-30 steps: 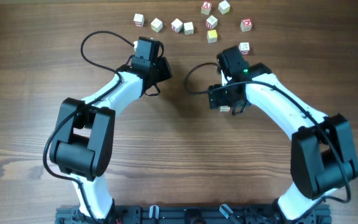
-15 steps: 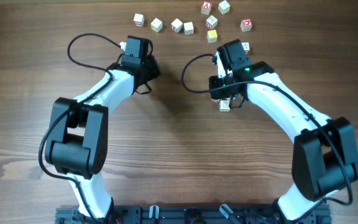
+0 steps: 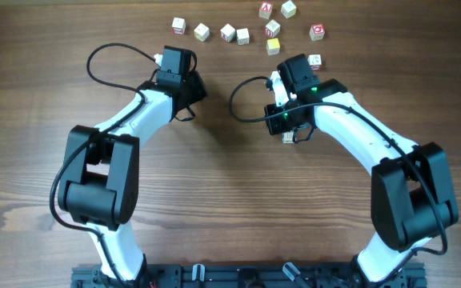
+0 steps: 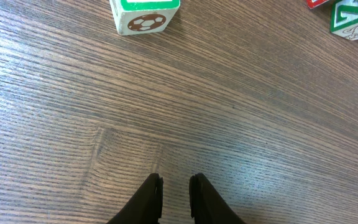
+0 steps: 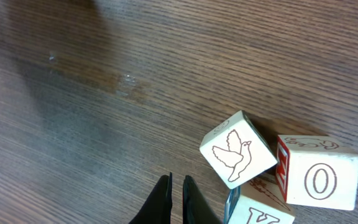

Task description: Form a circle

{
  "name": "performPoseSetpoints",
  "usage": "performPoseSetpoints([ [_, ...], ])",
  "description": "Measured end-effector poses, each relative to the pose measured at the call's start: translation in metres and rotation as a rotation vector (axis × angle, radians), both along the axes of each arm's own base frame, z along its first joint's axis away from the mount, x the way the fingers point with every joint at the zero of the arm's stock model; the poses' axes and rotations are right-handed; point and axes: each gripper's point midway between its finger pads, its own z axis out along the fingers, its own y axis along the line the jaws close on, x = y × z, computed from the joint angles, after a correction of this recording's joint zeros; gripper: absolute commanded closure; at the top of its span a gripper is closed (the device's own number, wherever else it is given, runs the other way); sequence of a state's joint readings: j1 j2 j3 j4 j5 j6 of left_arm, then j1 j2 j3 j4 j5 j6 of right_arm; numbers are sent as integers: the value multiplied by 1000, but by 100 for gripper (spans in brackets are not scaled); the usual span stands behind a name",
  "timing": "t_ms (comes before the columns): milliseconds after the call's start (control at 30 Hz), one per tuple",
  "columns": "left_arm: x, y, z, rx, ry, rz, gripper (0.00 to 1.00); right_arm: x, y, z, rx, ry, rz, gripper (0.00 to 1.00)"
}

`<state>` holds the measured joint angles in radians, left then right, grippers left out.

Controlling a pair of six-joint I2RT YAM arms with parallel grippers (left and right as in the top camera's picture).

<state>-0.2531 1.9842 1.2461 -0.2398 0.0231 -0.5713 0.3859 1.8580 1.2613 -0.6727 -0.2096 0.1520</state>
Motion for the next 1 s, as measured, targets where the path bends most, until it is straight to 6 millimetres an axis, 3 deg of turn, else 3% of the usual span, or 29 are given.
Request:
performPoseSetpoints([
  [467,0,0,0,0,0,0,80,-13,-5,-18,-41,65,51,96],
  [1000,0,0,0,-2,0,3,80,-5,-16,-26,-110,34,42,95],
])
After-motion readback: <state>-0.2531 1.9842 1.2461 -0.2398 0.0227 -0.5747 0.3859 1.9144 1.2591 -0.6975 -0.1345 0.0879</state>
